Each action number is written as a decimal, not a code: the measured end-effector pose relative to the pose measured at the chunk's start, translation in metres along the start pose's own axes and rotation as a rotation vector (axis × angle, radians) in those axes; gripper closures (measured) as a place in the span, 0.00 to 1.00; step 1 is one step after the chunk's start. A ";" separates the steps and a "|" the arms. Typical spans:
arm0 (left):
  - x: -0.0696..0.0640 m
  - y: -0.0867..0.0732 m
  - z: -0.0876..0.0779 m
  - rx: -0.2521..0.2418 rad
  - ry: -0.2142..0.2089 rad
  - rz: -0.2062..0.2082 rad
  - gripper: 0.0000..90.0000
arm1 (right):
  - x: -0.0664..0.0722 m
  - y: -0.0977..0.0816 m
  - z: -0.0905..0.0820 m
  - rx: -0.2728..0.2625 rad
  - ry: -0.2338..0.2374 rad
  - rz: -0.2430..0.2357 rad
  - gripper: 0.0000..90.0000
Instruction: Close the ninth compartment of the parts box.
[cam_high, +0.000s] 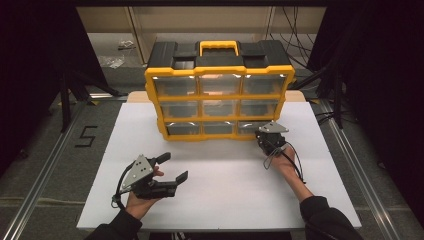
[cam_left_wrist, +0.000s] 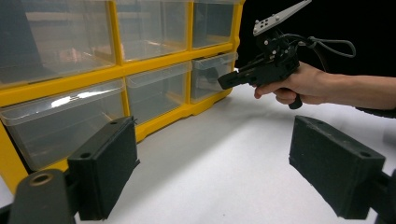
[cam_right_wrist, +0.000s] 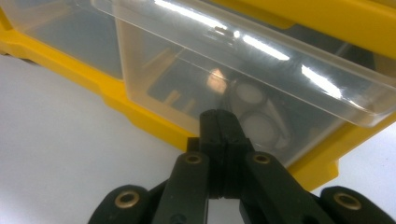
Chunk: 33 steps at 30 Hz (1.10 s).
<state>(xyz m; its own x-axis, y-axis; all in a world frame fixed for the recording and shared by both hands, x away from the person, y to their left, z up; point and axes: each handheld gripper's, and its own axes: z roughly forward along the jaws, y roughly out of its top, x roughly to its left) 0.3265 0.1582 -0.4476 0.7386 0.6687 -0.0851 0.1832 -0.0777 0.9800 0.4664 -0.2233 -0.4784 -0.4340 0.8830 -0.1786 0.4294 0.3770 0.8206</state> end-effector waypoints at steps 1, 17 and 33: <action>0.000 0.000 0.000 0.000 0.000 -0.001 0.16 | 0.000 0.000 0.000 0.000 -0.001 0.000 1.00; 0.000 0.000 0.000 0.000 -0.001 -0.001 0.16 | -0.006 0.001 0.008 -0.002 -0.022 0.007 1.00; 0.001 0.000 -0.001 -0.004 -0.001 -0.002 0.16 | -0.006 0.002 0.006 -0.008 0.000 0.025 1.00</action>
<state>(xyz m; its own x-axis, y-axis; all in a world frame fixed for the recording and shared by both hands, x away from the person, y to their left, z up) 0.3265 0.1591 -0.4472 0.7391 0.6680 -0.0870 0.1818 -0.0734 0.9806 0.4752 -0.2262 -0.4789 -0.4234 0.8921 -0.1576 0.4339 0.3524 0.8292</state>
